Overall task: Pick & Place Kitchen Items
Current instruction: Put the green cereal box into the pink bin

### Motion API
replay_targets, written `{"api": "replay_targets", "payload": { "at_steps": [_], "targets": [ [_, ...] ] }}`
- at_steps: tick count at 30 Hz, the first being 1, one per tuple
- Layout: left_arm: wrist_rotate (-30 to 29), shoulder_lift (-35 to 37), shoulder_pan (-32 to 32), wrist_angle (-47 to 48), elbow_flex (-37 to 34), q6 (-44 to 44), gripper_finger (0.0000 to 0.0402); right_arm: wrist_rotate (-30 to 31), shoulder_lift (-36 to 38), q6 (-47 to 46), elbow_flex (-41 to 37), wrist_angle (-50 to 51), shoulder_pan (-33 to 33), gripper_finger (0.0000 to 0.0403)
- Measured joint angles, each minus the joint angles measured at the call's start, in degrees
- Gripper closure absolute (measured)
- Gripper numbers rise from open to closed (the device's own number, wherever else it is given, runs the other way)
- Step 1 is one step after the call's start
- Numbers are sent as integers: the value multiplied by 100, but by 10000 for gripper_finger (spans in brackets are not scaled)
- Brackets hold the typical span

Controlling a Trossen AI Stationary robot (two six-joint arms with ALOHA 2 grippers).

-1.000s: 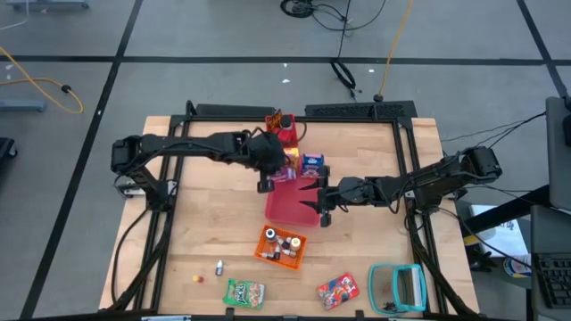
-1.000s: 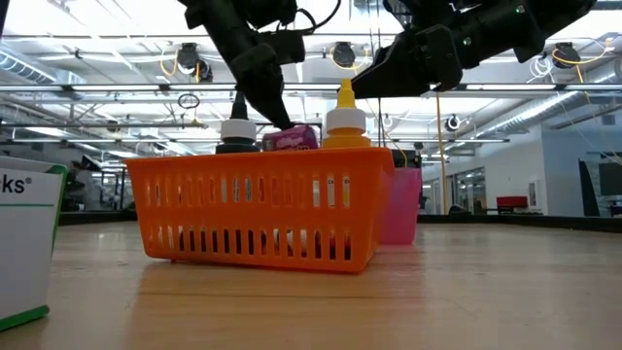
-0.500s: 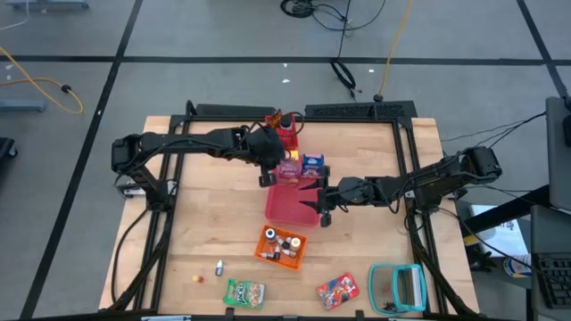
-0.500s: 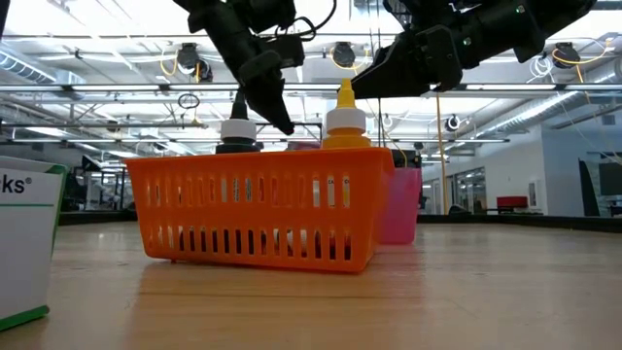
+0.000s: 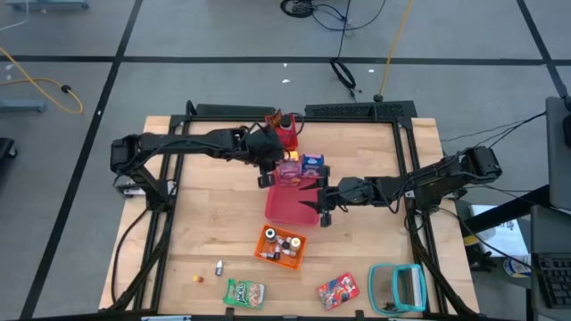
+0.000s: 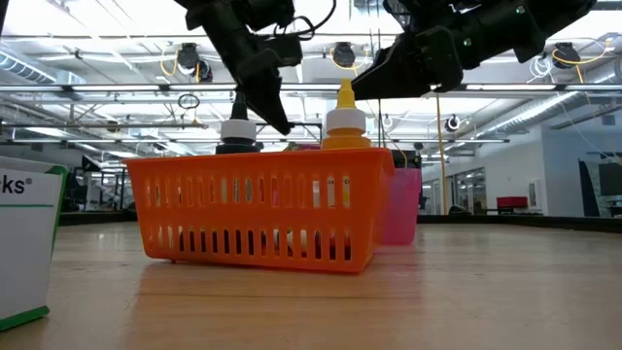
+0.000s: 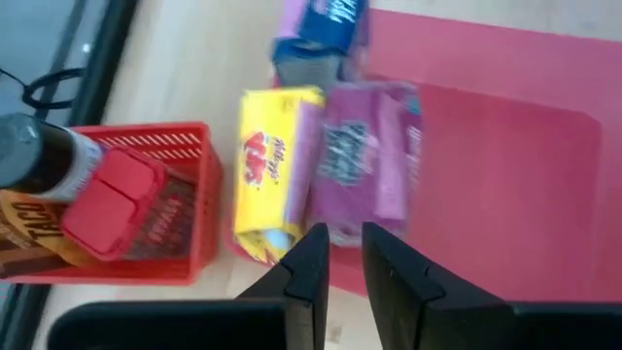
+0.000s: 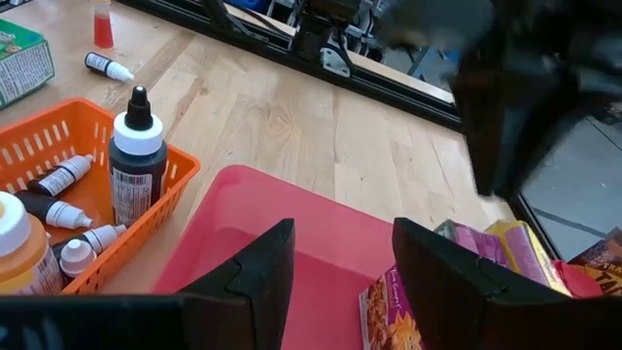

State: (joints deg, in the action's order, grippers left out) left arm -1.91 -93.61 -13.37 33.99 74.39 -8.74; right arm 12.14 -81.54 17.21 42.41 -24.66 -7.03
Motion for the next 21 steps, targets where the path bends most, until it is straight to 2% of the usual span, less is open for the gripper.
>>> {"api": "replay_targets", "payload": {
  "at_steps": [7,13,21],
  "targets": [
    [44,440,419,574,4,387,334,3,0,-2,2,95,0,234],
    [216,945,1152,1173,7,1448,334,4,0,-2,0,80,0,234],
    [253,1060,2530,1404,-1,3200,334,4,0,-4,2,0,-2,234]
  ]
}}
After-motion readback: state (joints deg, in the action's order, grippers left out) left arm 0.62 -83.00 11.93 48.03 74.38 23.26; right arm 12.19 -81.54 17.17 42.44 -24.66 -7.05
